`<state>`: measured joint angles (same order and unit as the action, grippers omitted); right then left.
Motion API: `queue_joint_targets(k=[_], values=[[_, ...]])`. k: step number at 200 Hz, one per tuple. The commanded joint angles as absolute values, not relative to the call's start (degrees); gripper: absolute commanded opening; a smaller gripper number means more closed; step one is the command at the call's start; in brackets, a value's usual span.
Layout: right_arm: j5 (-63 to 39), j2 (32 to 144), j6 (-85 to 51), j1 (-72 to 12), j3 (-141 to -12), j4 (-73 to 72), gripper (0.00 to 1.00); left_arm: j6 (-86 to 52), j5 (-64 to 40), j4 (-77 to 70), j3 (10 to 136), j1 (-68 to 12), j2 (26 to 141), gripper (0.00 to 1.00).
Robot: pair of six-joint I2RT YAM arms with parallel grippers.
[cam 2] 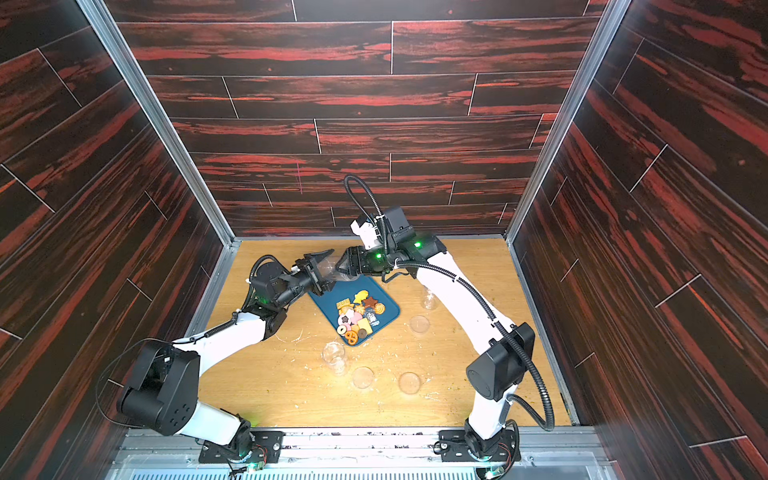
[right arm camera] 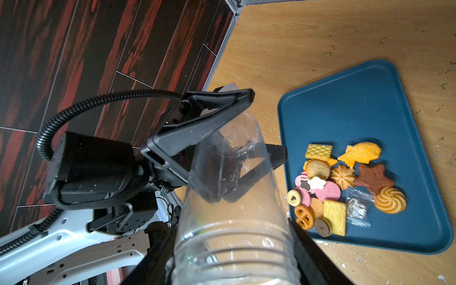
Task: Pour the cookies out of the jar
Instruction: Pour the cookies in the jar onto the tray.
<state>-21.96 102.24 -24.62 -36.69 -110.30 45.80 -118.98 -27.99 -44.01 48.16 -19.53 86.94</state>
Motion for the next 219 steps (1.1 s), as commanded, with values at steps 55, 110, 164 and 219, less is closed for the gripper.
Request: queue_joint_targets(k=[55, 110, 164, 219], values=[[-22.37, 102.52, -23.99, -36.54, -109.62, 45.8, 0.67, -122.17, -28.0, -44.78, 49.48, -19.75, 86.38, 0.96], [-22.55, 102.52, -24.08, -36.43, -109.25, 45.57, 0.67, -122.21, -28.0, -44.6, 49.14, -19.77, 86.0, 0.97], [-22.17, 102.34, -23.64, -34.81, -109.16, 45.53, 0.67, -120.94, -28.36, -41.48, 47.75, -19.72, 83.26, 0.97], [-22.07, 102.46, -22.37, -29.53, -109.18, 47.03, 0.67, -119.82, -28.01, -37.3, 44.12, -18.97, 76.29, 0.97]])
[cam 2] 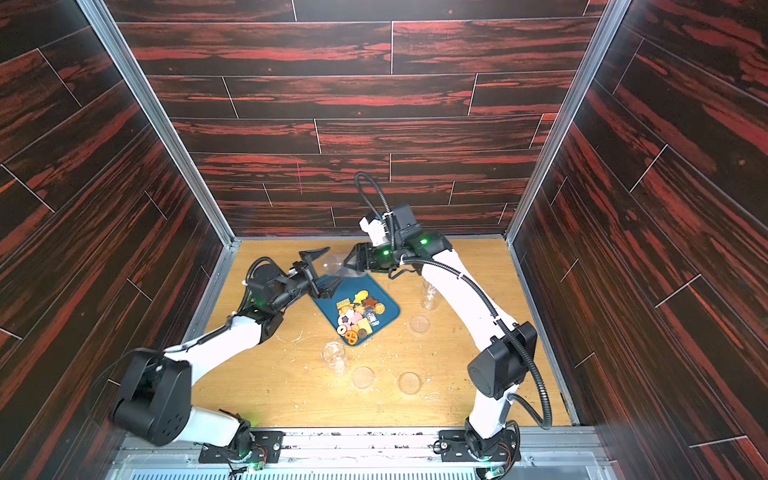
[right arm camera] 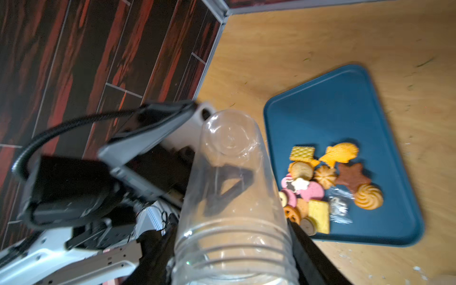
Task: Pour the cookies out of the jar
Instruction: Pour the cookies in the jar onto the tray.
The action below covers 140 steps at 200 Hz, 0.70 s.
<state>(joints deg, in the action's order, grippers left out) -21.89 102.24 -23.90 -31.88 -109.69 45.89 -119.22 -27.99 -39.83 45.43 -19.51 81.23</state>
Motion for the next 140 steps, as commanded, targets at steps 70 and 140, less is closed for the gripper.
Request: queue_joint_targets(k=[70, 140], values=[[-21.25, 100.24, -21.06, -25.84, -109.34, 50.54, 0.67, -66.56, -25.53, 30.01, 67.42, -11.25, 68.72, 0.97], [-15.21, 95.52, -18.99, -25.84, -110.92, 62.47, 0.68, -41.47, -11.39, 48.94, 83.92, -11.98, 70.85, 0.98]])
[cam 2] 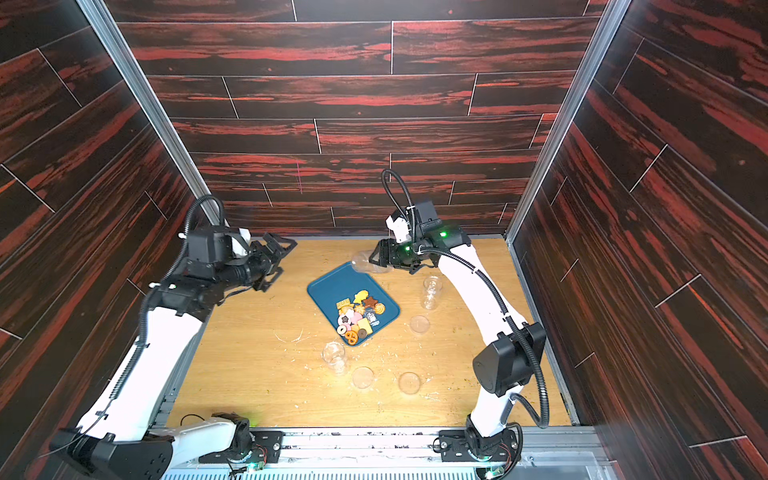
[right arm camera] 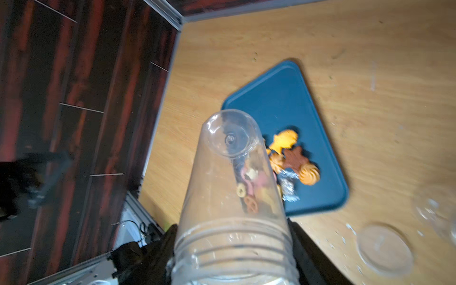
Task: Pour the cookies out of the jar
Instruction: Pour the cookies in the jar onto the tray, then place the jar at the center of the board.
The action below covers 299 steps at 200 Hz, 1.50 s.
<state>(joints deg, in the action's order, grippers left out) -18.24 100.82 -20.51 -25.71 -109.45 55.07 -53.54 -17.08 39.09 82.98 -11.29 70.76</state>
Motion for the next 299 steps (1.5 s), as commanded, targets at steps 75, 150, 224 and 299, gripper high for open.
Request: queue_joint_targets(k=[75, 150, 224, 299], values=[[-9.34, 88.93, -20.64, -25.84, -110.08, 78.04, 0.68, -31.45, -5.54, 49.9, 82.84, -16.17, 68.52, 0.98], [-2.13, 78.09, -25.06, -25.81, -96.41, 85.41, 0.68, -34.93, -8.37, 41.65, 74.8, -16.17, 68.02, 0.99], [0.41, 77.84, -26.99, -25.86, -87.76, 87.57, 0.68, -31.05, -10.68, 42.81, 78.2, -16.17, 72.62, 0.99], [1.15, 81.06, -27.07, -25.84, -84.99, 90.18, 0.68, -27.89, -8.89, 44.46, 77.7, -16.17, 70.81, 1.0]])
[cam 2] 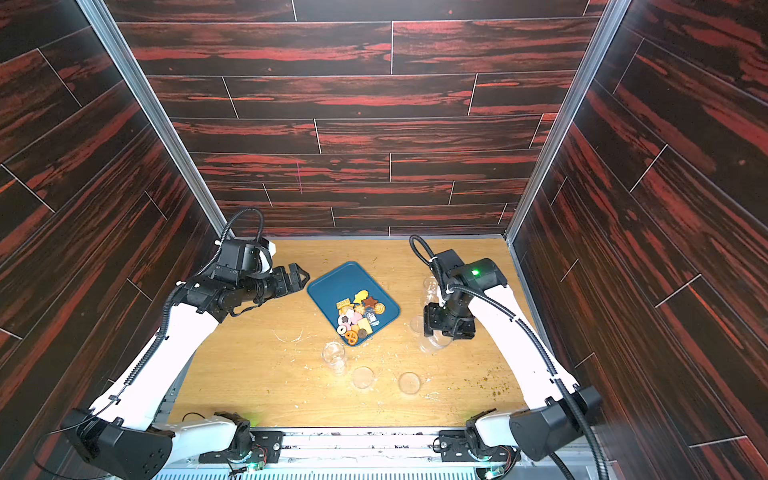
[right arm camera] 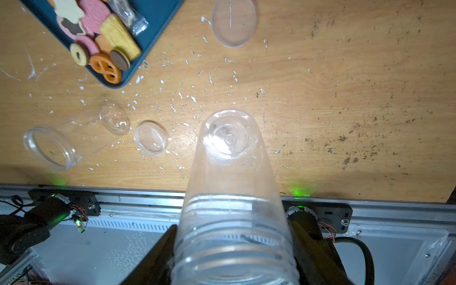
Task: Pour the cookies out of the jar
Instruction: Place the jar at the center of the board.
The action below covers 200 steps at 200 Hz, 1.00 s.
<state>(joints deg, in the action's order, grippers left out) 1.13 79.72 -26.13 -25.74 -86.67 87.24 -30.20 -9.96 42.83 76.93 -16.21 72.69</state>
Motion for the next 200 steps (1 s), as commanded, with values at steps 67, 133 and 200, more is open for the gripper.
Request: queue_joint_targets(k=[67, 133, 200], values=[[0.11, 78.5, -31.3, -26.43, -74.66, 87.25, 0.68, -27.19, -7.16, 46.12, 75.85, -16.16, 67.7, 1.0], [0.0, 77.18, -34.85, -26.63, -66.26, 80.55, 0.68, -27.82, -7.73, 46.41, 74.08, -16.17, 66.09, 1.0], [0.04, 78.47, -35.37, -26.8, -62.24, 76.1, 0.68, -27.45, -7.48, 46.67, 74.72, -16.17, 66.53, 1.0]])
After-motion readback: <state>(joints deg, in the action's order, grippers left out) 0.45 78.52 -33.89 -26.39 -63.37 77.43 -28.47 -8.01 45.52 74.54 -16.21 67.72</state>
